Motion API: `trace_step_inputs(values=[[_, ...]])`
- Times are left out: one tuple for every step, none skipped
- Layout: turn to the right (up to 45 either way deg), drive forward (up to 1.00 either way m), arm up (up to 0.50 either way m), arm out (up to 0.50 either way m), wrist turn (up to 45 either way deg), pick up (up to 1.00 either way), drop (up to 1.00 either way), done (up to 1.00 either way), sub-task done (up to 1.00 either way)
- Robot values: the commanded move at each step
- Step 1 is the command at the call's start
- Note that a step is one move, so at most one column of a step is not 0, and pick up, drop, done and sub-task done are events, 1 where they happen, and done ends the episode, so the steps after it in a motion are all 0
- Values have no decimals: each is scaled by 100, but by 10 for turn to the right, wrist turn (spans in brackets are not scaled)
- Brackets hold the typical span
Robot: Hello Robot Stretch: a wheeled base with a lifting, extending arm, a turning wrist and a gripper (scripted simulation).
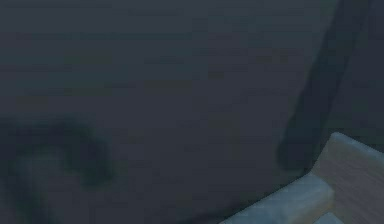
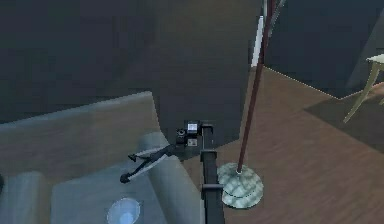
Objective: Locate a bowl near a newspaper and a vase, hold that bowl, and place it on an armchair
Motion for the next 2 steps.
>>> trace_step_inputs(values=[[0,0,0,-8,0,0,0,0,0],[0,0,0,0,0,0,0,100,0]])
